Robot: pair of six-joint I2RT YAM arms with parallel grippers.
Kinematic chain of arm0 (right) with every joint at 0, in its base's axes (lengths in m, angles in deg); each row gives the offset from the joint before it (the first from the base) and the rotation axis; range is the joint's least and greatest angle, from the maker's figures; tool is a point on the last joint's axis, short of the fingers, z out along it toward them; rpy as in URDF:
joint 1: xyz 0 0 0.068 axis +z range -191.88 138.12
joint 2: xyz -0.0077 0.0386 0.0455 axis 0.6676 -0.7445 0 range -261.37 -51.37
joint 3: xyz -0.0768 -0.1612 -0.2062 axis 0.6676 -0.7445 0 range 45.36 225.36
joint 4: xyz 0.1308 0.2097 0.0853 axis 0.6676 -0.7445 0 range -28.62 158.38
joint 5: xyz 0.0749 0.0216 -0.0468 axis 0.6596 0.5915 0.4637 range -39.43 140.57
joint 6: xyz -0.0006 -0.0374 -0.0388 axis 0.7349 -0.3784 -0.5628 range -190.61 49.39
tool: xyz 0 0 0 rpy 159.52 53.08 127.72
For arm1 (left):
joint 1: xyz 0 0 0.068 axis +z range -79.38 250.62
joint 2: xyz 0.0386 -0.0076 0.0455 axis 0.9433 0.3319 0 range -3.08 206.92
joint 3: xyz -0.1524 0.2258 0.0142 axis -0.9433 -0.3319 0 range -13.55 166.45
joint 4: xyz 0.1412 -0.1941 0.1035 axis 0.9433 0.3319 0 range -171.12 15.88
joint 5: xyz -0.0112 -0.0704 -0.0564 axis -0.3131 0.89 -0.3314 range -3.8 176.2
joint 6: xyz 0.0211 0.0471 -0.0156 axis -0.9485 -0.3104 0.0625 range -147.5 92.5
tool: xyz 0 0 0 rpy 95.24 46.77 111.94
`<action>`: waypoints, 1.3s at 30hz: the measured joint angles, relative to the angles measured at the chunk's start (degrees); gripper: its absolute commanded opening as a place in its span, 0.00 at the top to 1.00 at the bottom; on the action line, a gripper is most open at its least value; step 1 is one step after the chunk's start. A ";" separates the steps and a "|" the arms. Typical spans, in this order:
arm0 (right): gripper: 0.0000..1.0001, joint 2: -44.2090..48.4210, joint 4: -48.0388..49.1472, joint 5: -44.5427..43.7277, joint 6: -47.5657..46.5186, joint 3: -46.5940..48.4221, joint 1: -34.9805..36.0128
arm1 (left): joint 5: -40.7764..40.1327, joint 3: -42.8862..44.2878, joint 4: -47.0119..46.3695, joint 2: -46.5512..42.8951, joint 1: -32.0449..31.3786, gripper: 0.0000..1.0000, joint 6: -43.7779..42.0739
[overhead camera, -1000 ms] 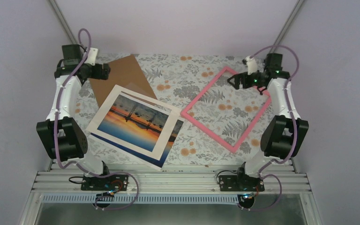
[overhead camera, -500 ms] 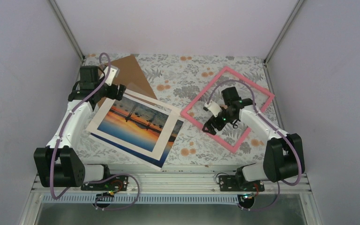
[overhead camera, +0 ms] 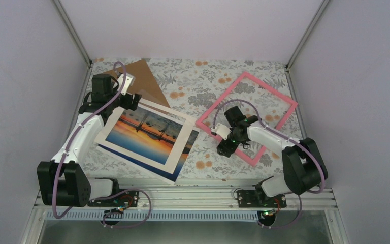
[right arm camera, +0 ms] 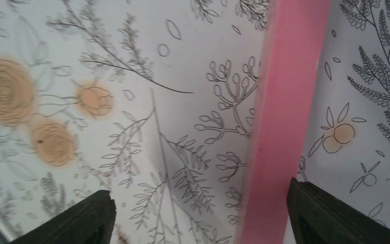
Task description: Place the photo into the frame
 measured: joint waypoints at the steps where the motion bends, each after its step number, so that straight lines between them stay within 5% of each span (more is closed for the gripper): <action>1: 0.28 -0.33 0.59 -1.01 0.42 0.00 0.13 | 0.02 -0.07 -0.59 -0.02 -0.24 0.00 0.00; 11: 0.60 -5.18 5.68 -8.68 3.85 -0.52 0.39 | 0.24 -4.50 -6.93 -2.86 -3.72 0.00 -2.32; 22: 0.96 -7.06 2.84 -7.26 3.54 2.86 0.39 | 6.25 -8.81 -12.87 -6.23 -5.20 0.00 -9.35; 28: 0.96 -3.76 -7.32 -1.88 0.92 10.40 0.33 | 13.90 -10.86 -13.84 -10.14 -8.70 0.00 -20.09; 39: 0.96 0.24 -23.08 9.46 -3.98 26.49 0.35 | 20.11 -10.27 -6.97 -8.17 -23.06 0.11 -59.21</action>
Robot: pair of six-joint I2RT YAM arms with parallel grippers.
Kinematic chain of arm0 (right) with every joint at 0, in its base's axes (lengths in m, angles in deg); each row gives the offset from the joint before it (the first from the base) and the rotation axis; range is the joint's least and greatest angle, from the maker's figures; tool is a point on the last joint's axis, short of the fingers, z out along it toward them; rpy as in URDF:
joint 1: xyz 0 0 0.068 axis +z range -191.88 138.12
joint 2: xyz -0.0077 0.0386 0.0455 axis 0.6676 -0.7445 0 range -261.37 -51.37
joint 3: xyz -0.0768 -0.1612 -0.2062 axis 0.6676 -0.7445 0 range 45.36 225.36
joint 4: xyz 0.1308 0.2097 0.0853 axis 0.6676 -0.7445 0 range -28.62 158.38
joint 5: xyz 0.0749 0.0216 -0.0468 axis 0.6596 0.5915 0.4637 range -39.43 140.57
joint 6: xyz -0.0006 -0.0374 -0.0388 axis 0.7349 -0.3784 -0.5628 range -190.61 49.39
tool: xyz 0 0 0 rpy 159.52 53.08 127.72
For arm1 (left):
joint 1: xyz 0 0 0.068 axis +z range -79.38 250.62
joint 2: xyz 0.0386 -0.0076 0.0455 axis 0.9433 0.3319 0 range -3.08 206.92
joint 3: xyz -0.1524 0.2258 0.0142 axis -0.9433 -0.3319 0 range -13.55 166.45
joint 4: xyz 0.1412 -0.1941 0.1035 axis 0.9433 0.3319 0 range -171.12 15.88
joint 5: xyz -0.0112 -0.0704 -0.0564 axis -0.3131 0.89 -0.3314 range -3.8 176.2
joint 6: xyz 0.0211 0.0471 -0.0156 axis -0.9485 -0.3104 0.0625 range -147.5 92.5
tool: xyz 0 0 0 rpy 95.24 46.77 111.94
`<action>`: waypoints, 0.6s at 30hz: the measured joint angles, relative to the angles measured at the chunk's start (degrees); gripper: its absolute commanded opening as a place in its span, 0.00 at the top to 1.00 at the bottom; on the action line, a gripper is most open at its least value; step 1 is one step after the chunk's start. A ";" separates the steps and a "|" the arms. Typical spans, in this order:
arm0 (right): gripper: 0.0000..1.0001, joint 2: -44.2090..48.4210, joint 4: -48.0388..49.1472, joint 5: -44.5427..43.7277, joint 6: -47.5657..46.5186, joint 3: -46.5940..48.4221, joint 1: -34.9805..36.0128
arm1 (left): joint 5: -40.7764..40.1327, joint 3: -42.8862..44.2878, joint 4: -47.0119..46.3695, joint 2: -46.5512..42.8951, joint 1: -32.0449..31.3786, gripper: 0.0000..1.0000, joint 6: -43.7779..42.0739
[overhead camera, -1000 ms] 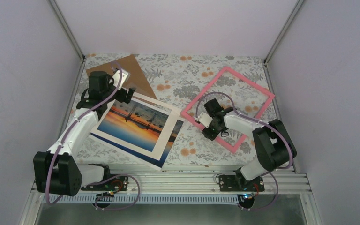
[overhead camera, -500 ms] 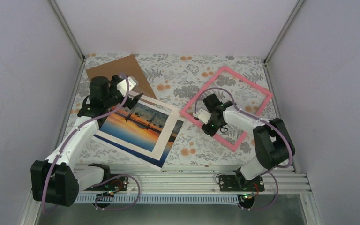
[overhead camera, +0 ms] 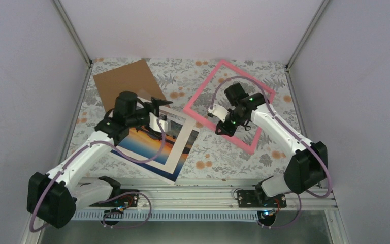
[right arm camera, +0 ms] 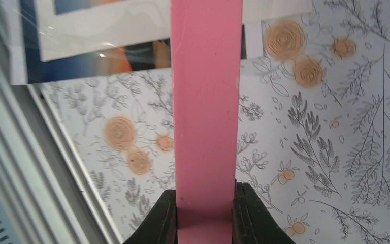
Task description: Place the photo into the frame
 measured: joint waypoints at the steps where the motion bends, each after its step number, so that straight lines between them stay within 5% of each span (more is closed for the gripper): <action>1: 0.96 0.00 -0.83 0.85 -0.11 0.87 0.00 | -0.42 0.52 0.26 0.90 -1.03 0.11 -1.90; 12: 0.96 -0.17 -8.35 6.93 -1.29 5.64 0.02 | -9.31 4.37 -1.55 6.49 -12.39 0.18 -19.52; 18: 0.96 -1.09 -9.84 8.48 -1.55 8.11 0.07 | -15.43 5.03 -4.39 9.84 -15.61 0.35 -22.25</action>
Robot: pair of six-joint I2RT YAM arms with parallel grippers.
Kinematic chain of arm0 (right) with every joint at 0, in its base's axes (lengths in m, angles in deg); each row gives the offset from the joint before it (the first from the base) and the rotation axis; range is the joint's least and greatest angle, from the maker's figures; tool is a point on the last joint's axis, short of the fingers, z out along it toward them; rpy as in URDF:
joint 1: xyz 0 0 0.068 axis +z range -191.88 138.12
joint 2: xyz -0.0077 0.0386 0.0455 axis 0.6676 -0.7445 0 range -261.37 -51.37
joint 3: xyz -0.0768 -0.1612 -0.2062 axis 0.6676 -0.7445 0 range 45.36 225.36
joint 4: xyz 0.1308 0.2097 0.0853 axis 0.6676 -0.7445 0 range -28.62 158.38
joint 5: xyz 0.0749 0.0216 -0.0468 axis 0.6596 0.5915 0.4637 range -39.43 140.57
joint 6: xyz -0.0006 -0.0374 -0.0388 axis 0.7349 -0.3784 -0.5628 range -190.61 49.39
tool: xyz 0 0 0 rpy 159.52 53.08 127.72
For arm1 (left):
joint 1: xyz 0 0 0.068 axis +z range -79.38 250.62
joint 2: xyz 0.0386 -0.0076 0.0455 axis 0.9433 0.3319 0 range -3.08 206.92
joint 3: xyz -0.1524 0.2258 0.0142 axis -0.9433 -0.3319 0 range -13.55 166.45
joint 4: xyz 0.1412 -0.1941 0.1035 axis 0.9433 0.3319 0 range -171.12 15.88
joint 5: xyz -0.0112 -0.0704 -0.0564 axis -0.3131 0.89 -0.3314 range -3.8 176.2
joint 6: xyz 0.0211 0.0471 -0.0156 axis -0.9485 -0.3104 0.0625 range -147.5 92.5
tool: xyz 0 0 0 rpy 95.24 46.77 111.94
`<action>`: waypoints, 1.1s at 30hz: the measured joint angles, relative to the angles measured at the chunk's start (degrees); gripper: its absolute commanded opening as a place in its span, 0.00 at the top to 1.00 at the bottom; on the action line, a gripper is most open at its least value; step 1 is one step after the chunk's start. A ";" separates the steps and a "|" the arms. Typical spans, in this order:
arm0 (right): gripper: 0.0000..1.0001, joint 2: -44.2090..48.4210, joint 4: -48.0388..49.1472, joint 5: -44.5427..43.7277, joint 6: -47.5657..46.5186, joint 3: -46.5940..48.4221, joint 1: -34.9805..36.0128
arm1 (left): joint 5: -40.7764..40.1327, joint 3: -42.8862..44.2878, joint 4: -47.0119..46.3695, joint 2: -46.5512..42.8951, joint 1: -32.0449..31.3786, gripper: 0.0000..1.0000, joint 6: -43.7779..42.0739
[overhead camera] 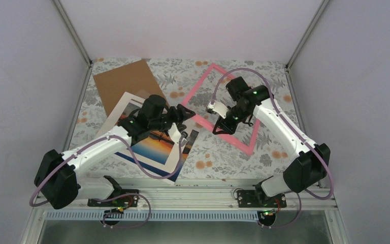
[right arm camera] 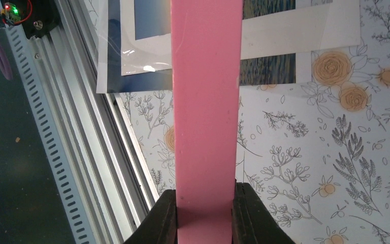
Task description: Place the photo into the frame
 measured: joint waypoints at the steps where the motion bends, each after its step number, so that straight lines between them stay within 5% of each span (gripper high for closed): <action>1: 0.96 -0.17 -0.11 0.00 0.00 0.00 0.00 | -1.20 0.74 -0.09 0.76 -0.37 0.39 -0.09; 11: 0.90 -0.37 -0.87 -0.09 -1.20 1.73 0.02 | -8.57 5.38 0.20 2.64 -1.81 0.91 2.58; 16: 0.28 -0.17 0.02 -1.60 -1.49 3.78 0.00 | -10.19 7.89 1.64 2.56 -1.99 0.98 4.04; 19: 0.01 1.66 4.61 -3.85 -1.60 5.31 -0.11 | -11.45 9.99 4.07 2.58 -1.99 0.98 8.11; 27: 0.00 19.23 23.10 -9.14 1.44 6.88 -0.46 | -12.70 14.91 9.73 3.45 -0.81 0.98 17.99; 33: 0.00 29.11 39.63 -19.85 3.08 2.49 -0.46 | -10.97 27.45 18.03 8.63 3.72 0.97 30.01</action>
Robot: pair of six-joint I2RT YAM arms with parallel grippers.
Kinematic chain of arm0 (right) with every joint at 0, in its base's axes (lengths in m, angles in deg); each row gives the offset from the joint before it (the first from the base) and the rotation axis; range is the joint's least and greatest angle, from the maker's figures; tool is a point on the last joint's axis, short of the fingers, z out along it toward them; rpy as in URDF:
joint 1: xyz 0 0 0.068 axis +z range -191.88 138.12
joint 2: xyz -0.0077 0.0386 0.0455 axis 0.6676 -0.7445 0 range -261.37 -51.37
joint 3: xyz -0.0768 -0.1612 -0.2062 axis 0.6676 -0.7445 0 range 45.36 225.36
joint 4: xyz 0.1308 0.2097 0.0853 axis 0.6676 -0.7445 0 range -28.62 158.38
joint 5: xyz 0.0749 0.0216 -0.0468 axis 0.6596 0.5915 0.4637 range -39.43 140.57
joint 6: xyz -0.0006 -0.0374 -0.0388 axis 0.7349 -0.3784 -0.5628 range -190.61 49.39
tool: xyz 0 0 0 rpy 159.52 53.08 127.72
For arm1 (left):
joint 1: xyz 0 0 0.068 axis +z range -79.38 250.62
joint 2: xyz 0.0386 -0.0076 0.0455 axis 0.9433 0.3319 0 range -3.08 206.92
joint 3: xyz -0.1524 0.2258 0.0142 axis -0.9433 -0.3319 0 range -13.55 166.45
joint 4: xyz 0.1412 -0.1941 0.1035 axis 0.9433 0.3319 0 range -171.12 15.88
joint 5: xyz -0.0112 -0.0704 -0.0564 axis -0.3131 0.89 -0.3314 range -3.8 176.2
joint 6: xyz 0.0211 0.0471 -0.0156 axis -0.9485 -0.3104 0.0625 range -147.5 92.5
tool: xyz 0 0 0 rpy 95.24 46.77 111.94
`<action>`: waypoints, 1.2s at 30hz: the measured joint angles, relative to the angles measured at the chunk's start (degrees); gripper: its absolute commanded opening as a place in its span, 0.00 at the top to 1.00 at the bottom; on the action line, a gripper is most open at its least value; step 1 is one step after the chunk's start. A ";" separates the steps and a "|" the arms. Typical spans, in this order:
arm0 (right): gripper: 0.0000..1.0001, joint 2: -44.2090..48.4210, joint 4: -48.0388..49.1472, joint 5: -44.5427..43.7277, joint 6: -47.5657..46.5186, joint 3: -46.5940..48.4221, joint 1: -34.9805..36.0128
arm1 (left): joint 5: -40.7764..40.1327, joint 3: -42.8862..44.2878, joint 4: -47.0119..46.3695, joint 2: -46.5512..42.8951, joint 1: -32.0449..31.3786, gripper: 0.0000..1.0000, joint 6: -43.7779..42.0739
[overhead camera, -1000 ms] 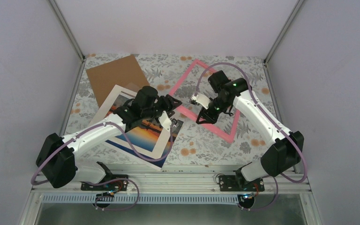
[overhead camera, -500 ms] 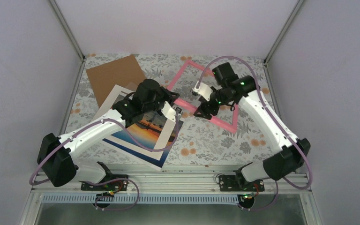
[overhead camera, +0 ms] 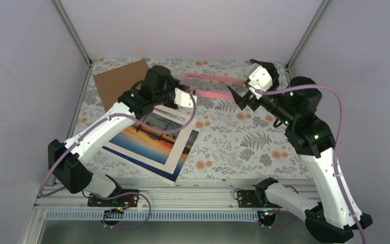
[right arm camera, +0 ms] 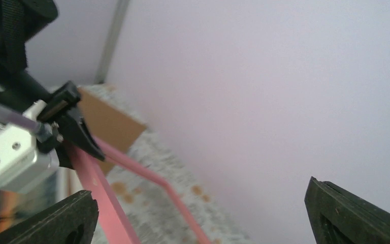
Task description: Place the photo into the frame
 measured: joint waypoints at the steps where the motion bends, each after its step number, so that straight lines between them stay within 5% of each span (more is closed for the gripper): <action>1: 0.00 1.31 2.56 -1.99 0.04 -1.64 0.00 | 0.61 2.86 1.27 1.18 1.09 0.98 2.36; 13: 0.00 15.39 21.94 -20.02 0.90 -24.52 -4.35 | 11.15 24.39 10.67 5.05 10.12 0.98 24.41; 27: 0.03 3.72 35.91 -22.60 3.26 -18.78 -10.97 | 31.06 28.57 14.73 1.57 9.97 0.98 36.46; 29: 0.07 3.23 37.66 -22.51 2.86 -18.18 -12.74 | 32.81 29.14 14.97 1.01 9.97 0.98 37.22; 36: 0.53 0.02 40.26 -19.87 1.53 -15.80 -17.33 | 37.83 31.58 15.80 0.09 9.94 0.98 38.69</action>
